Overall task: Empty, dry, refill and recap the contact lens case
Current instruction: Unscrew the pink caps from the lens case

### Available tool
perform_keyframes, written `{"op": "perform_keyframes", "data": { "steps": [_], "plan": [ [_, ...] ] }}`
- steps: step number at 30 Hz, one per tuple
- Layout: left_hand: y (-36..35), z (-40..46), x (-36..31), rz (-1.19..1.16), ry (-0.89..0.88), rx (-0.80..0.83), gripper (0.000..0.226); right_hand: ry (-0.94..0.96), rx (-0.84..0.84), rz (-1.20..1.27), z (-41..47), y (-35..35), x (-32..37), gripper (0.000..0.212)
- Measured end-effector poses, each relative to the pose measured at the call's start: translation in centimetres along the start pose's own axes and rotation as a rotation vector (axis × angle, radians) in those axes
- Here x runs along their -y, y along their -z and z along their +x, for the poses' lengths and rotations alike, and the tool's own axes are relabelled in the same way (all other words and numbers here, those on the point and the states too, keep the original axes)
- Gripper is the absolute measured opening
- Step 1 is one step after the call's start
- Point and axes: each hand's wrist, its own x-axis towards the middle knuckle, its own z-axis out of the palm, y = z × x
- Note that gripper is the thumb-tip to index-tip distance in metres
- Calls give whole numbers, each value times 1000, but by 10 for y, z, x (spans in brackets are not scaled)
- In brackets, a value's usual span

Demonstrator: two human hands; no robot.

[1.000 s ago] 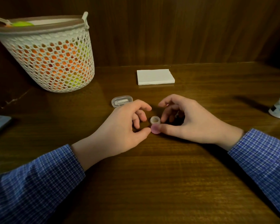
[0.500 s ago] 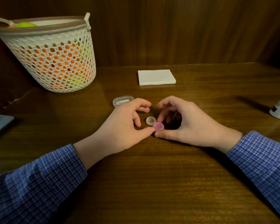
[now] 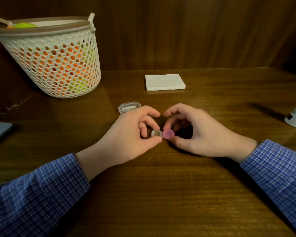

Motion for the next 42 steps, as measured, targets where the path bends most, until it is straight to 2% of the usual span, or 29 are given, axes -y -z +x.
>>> {"op": "perform_keyframes", "data": {
  "steps": [5,10,16,26,30,33,36,42],
  "plan": [
    [1,0,-1,-15,0,1,56,0,-14,-14,0,2,2,53],
    [2,1,-1,-39,29,-7,52,-43,-25,-172,2,1,10,42],
    [3,2,-3,-79,56,13,38,-15,-14,-132,3,-3,8,26],
    [3,3,0,-73,12,20,33,37,48,-63,5,2,7,23],
    [5,4,0,-47,-17,33,34,39,51,-92,5,2,7,25],
    [4,4,0,-66,-20,23,35,54,-21,-131,2,0,7,33],
    [4,3,0,-66,-27,17,36,40,-58,-84,0,-2,8,45],
    [4,4,0,-100,-7,25,35,-7,-9,27,1,2,8,46]
  ]
}}
